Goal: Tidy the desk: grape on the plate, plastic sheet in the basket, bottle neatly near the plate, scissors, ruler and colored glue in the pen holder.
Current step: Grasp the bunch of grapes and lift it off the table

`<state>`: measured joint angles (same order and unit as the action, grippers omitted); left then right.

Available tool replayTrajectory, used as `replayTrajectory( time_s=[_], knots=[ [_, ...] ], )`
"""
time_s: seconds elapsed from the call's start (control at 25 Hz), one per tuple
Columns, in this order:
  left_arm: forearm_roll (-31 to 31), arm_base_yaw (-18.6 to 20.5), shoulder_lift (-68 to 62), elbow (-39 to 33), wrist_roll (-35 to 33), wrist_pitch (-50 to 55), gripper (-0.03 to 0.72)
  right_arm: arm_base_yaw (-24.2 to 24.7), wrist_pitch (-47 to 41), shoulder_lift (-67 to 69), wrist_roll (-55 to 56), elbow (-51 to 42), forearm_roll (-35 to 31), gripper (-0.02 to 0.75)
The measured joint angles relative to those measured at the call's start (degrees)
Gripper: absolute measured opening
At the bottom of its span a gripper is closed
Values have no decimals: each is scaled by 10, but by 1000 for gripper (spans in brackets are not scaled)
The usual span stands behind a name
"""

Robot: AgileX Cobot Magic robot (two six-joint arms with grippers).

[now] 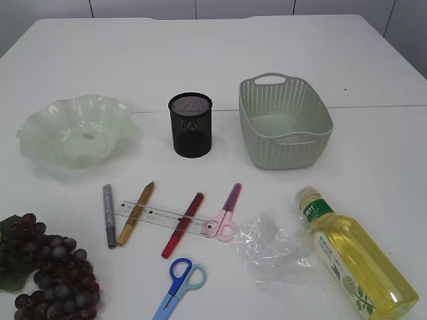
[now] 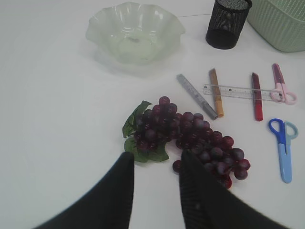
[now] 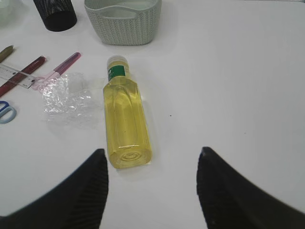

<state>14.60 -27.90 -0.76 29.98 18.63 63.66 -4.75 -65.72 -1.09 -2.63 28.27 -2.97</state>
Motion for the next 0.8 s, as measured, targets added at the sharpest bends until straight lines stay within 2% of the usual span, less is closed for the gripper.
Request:
replayTrajectory(
  time_s=[0.8],
  knots=[
    [0, 0, 0, 0, 0, 0, 241, 0, 0, 0, 1, 0, -12, 438]
  ],
)
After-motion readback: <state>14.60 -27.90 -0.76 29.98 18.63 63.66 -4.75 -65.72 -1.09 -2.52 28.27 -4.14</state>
